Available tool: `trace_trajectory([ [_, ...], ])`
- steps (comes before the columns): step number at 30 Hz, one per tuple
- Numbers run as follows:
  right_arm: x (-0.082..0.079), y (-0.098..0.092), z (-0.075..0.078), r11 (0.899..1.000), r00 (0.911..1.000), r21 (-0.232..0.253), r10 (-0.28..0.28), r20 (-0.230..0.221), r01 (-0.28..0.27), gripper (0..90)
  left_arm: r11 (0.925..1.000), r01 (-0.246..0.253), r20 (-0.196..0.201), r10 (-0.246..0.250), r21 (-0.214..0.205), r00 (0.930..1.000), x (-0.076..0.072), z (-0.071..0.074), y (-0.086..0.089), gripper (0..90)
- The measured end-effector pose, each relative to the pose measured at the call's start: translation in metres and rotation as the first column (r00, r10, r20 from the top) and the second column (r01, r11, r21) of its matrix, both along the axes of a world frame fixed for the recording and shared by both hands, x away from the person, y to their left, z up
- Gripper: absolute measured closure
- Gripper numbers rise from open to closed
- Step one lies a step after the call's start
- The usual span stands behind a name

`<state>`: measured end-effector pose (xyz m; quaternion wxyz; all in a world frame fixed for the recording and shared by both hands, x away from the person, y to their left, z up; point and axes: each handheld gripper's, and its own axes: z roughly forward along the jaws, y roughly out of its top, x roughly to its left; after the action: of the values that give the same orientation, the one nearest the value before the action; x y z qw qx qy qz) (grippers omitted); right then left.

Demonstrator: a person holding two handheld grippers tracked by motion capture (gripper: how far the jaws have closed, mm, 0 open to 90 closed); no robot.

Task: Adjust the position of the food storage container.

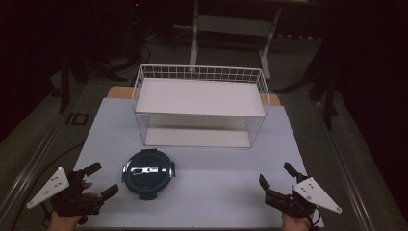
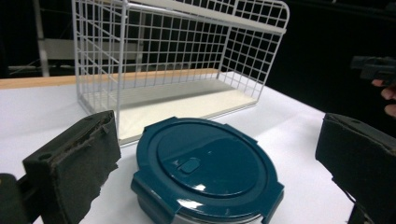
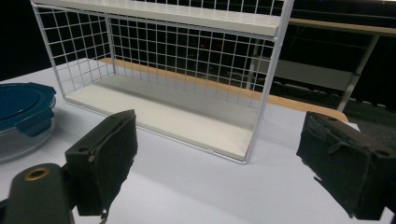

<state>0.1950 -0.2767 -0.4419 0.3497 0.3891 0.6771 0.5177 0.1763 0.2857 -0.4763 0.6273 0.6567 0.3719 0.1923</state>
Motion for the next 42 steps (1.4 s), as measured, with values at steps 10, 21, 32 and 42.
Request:
trace_trajectory([
  [10,-0.001,0.001,0.001,1.0,1.0,0.004,0.004,-0.005,-0.004,11.6,0.9998,0.008,0.016,-0.009,0.021,0.9998,-0.001,0.004,-0.002,0.0],
  [21,-0.001,0.002,0.003,1.0,1.0,0.012,0.01,0.002,-0.01,11.6,0.9954,0.091,-0.027,-0.09,0.03,0.9956,0.014,0.022,0.014,0.0],
  [32,-0.001,0.003,0.002,1.0,0.9998,0.013,0.019,-0.004,-0.019,11.6,0.9888,0.09,-0.104,-0.078,0.118,0.9915,0.027,0.015,0.025,2.4],
  [42,0.0,0.003,0.002,0.999,0.9996,0.015,0.028,-0.01,-0.028,11.6,0.9566,0.111,-0.228,-0.049,0.269,0.9724,0.039,-0.007,0.029,62.8],
])
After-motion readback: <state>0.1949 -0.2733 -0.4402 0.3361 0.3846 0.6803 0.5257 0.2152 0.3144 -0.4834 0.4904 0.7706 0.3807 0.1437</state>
